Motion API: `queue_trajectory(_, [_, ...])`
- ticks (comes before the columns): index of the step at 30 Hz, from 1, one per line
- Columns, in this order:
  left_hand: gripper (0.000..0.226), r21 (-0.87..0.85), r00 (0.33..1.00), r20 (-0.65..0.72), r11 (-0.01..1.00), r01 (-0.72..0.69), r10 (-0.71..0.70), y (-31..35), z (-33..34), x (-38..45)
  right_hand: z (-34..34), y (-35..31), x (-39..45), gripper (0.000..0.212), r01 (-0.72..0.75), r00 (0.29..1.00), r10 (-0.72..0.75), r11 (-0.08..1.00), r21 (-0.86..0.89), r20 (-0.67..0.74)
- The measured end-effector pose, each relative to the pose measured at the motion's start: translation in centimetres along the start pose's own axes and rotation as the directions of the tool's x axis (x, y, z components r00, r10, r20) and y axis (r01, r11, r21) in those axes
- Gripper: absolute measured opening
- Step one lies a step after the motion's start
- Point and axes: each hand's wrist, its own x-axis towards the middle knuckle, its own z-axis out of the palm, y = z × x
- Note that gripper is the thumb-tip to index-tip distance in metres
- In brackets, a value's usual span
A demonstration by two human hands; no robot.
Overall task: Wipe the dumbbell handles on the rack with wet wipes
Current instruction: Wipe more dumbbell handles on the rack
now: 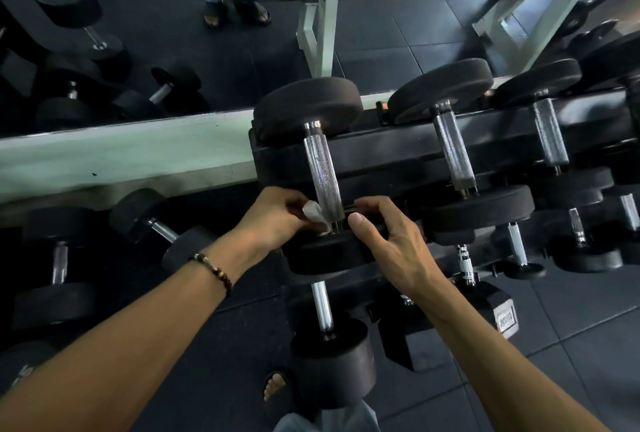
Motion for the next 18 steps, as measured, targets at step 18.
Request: queue_trajectory(18, [0.006,0.517,0.895,0.062,0.753,-0.408,0.443,1.9,0.9,-0.9,0.5,0.2,-0.1,0.052,0.038,0.997,-0.038,0.999,-0.004,-0.067])
